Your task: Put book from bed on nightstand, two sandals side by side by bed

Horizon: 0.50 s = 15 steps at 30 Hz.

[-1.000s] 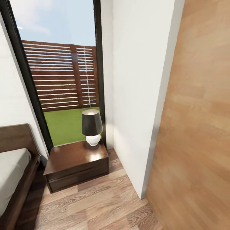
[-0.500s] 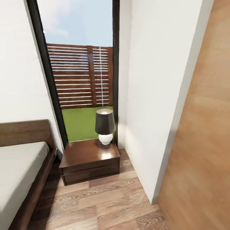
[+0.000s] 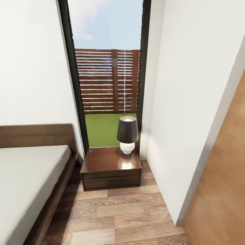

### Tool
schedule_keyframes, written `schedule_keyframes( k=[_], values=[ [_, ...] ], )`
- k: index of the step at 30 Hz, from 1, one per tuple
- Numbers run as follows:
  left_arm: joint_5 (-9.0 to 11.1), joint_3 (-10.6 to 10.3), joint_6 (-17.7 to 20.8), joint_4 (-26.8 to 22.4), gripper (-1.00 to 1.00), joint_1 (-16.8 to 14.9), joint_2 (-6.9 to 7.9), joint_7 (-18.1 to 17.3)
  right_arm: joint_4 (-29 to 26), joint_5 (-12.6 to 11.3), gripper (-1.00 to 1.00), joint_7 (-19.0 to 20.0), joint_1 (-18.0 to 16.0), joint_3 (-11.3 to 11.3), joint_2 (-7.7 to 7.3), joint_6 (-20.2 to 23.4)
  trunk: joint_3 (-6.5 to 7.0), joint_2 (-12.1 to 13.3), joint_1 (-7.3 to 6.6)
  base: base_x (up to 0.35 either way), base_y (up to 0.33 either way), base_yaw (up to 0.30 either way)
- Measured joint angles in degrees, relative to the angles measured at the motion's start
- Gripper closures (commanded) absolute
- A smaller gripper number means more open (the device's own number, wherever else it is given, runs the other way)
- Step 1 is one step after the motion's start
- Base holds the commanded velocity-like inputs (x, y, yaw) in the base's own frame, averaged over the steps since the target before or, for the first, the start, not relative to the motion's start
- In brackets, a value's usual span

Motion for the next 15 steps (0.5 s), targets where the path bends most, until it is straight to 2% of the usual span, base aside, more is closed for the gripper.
schedule_keyframes(
  k=[15],
  values=[
    [0.01, 0.0, 0.0, 0.0, -1.0, 0.0, 0.0, 0.0, 0.0, 0.0, -1.0, 0.0, 0.0, 0.0, 0.0, 0.0, 0.0, 0.0, 0.0, 0.0, 0.0, 0.294]
  ],
)
